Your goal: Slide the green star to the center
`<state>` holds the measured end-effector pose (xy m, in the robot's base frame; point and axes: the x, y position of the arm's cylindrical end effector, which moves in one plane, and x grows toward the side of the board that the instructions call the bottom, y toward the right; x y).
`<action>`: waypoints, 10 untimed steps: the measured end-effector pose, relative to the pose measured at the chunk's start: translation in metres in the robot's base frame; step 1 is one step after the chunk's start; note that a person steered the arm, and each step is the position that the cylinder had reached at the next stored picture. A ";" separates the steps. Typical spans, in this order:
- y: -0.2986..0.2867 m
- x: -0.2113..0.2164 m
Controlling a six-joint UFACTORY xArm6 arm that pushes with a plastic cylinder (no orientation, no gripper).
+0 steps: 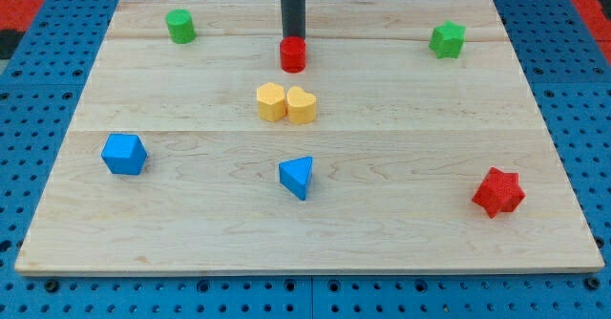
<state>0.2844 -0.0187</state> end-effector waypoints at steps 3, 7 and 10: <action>0.006 0.049; 0.182 -0.071; 0.256 -0.016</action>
<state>0.2683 0.2375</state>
